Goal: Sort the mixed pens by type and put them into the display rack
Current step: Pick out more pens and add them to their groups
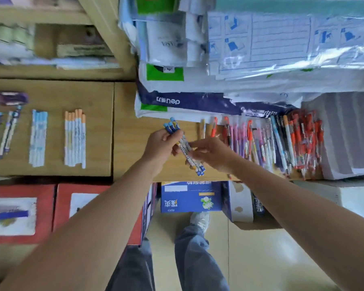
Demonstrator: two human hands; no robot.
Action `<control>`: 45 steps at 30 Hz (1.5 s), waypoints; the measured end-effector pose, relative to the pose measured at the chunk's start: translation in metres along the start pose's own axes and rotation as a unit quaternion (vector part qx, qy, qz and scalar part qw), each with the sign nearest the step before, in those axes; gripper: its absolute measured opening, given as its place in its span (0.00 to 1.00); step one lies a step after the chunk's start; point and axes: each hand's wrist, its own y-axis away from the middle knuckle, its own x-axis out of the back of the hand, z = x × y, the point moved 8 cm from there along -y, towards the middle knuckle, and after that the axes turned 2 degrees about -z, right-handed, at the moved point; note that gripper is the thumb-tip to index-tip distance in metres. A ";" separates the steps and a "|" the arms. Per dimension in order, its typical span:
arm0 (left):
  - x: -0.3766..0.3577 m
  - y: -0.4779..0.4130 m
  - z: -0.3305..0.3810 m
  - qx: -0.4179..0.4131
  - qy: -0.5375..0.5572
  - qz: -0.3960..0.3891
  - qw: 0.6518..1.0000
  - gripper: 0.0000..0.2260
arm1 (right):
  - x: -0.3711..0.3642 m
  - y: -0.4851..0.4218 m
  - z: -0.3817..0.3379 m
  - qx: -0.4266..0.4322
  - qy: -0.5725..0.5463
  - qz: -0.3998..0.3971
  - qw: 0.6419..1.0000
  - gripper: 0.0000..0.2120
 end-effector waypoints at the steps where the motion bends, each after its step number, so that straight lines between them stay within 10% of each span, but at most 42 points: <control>1: 0.016 0.004 -0.002 0.000 0.006 0.006 1.000 0.07 | -0.013 -0.004 -0.009 0.002 0.009 -0.013 1.000 0.16; 19: 0.317 0.033 -0.037 0.031 0.049 0.060 0.997 0.08 | -0.277 -0.094 -0.160 0.024 0.069 -0.051 0.996 0.10; 29: 0.377 0.028 -0.038 0.022 0.014 0.063 0.998 0.10 | -0.320 -0.130 -0.196 0.009 0.325 0.015 0.946 0.16; 45: 0.436 0.035 -0.040 0.044 -0.022 0.102 0.994 0.11 | -0.366 -0.164 -0.226 -0.012 0.175 -0.137 0.975 0.12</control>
